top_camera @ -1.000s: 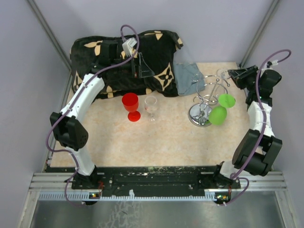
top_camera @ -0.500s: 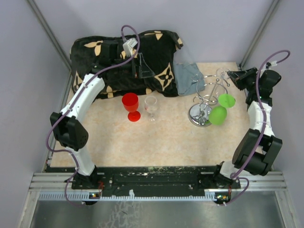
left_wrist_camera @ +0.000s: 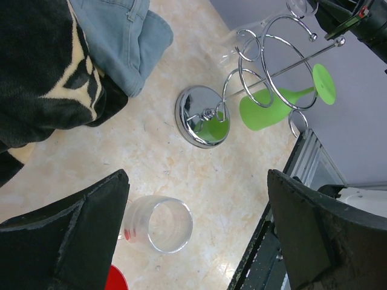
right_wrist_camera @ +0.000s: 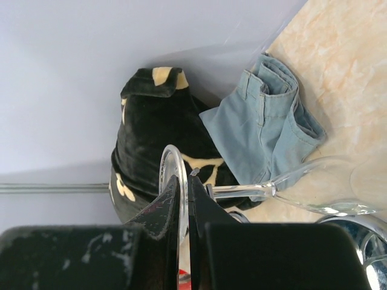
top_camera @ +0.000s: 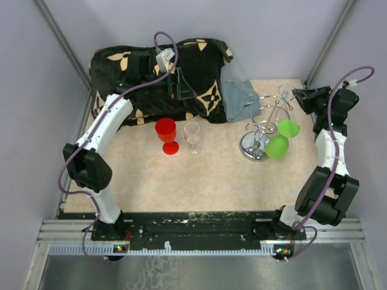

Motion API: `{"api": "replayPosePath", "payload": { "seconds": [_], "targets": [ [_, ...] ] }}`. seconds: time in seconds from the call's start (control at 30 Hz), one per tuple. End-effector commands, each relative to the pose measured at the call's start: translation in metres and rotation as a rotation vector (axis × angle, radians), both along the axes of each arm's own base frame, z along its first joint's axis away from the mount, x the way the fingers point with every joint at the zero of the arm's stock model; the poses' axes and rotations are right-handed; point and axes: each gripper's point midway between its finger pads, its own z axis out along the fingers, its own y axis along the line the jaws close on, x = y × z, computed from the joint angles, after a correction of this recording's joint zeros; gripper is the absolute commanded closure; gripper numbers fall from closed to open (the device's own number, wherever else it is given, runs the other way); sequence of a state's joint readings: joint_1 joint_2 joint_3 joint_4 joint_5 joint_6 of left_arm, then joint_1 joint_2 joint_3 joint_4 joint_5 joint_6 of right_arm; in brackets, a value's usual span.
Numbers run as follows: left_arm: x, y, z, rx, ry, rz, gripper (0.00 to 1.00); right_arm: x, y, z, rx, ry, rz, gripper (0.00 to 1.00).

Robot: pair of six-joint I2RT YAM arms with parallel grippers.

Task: Take the wine glass off the wine glass rack

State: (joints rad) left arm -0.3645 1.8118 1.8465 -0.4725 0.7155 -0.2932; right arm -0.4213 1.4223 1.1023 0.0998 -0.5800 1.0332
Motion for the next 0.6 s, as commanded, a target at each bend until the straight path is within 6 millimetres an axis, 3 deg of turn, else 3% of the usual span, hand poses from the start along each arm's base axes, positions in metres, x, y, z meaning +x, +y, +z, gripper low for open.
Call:
{"api": "replayPosePath", "payload": {
  "seconds": [0.0, 0.57],
  "targets": [
    [-0.011, 0.001, 0.018, -0.006, -0.047, -0.008, 0.0, -0.005, -0.004, 0.065, -0.056, -0.154, -0.039, 1.0],
    [-0.01, 0.002, 0.016, -0.002, -0.045, -0.007, 0.0, -0.006, -0.018, 0.062, -0.062, -0.158, -0.128, 1.0]
  ]
}}
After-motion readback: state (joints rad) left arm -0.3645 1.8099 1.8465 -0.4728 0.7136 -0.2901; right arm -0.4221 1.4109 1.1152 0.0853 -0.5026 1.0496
